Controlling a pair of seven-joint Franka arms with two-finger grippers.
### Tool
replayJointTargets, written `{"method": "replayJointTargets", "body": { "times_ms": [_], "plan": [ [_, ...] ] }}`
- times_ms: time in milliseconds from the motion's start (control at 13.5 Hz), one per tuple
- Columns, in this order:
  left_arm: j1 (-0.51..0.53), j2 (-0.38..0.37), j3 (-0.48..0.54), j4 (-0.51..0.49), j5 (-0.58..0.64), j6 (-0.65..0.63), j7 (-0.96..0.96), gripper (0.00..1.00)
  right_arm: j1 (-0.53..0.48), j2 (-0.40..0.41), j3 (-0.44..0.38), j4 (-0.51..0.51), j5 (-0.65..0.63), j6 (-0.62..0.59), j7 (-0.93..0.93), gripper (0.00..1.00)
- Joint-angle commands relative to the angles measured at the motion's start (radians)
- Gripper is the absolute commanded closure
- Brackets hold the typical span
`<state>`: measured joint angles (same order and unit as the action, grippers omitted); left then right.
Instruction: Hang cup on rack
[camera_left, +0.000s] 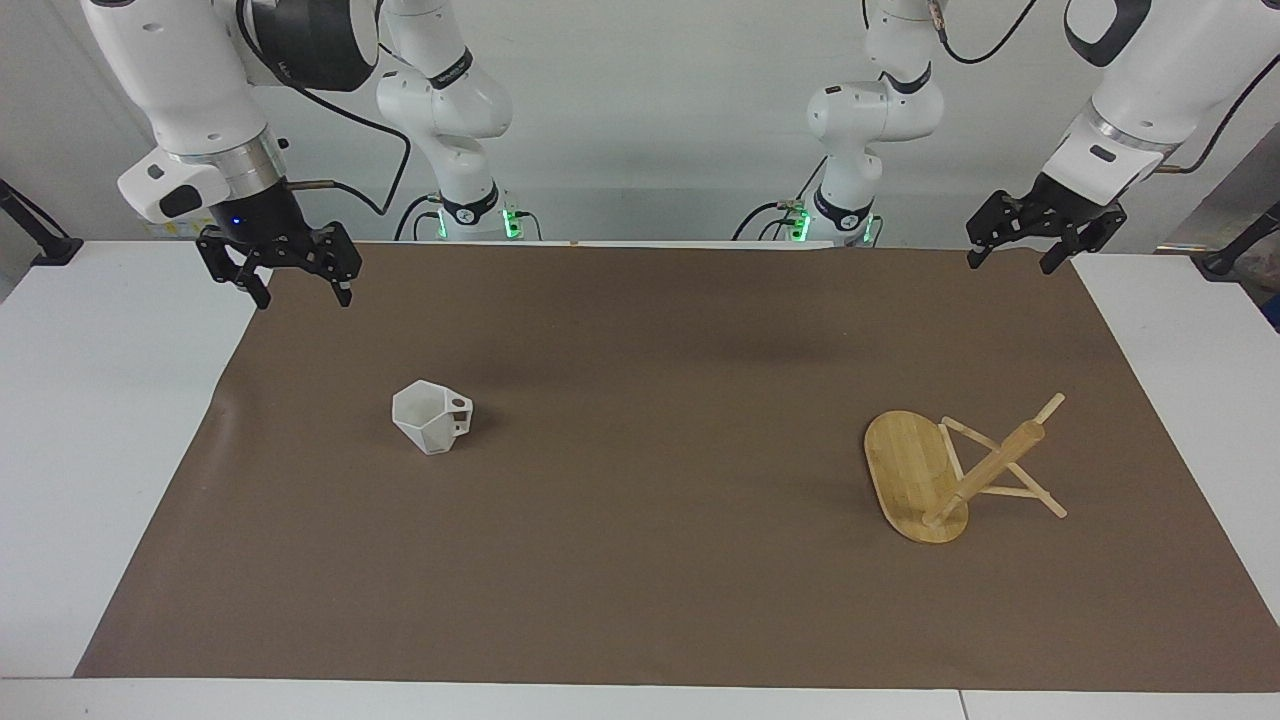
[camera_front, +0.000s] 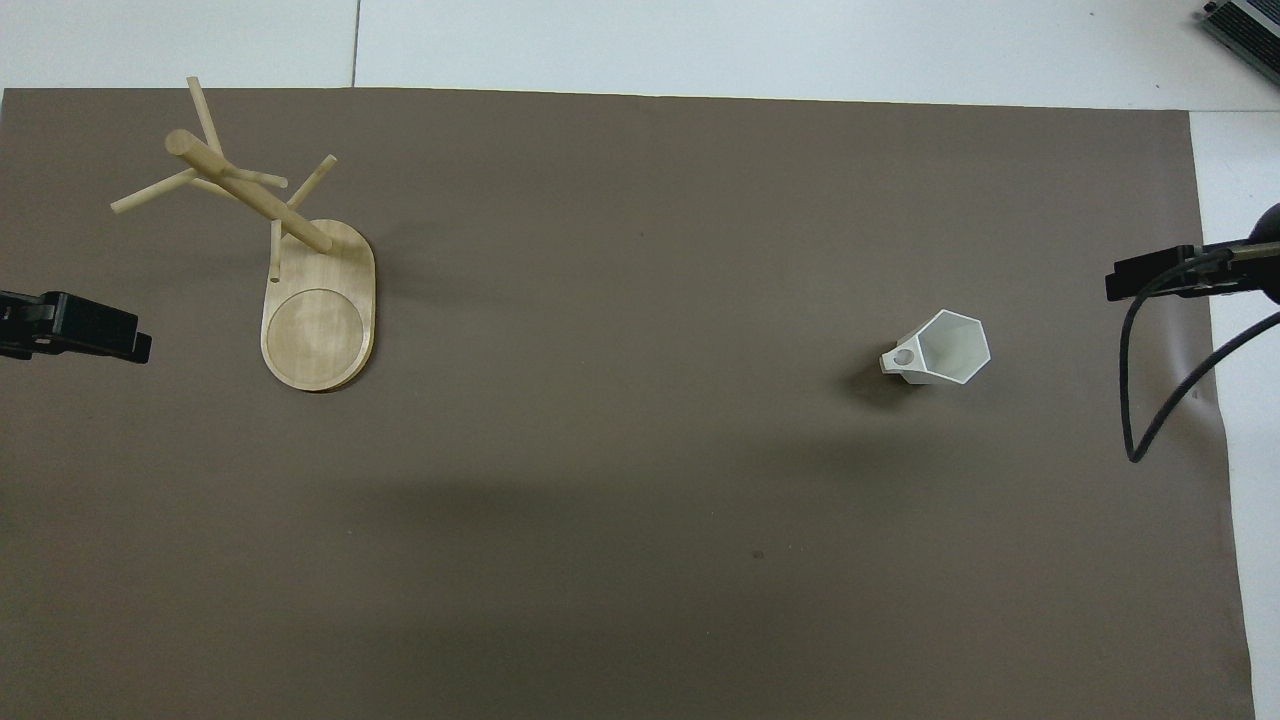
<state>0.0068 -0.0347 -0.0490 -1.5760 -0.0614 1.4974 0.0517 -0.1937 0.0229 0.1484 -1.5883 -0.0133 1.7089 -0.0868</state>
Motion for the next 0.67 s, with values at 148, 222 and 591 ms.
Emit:
{"method": "replayJointTargets", "body": {
  "times_ms": [148, 222, 591],
  "plan": [
    [0.010, -0.016, -0.009, -0.010, 0.018, -0.011, -0.004, 0.00, -0.009, -0.018, 0.005, -0.016, -0.002, -0.008, 0.007, 0.00],
    [0.010, -0.016, -0.009, -0.010, 0.018, -0.011, -0.004, 0.00, -0.009, -0.018, 0.005, -0.016, -0.002, -0.009, 0.009, 0.00],
    [0.010, -0.016, -0.009, -0.010, 0.018, -0.011, -0.004, 0.00, -0.009, -0.018, 0.000, -0.016, -0.002, -0.009, 0.004, 0.00]
  ]
}}
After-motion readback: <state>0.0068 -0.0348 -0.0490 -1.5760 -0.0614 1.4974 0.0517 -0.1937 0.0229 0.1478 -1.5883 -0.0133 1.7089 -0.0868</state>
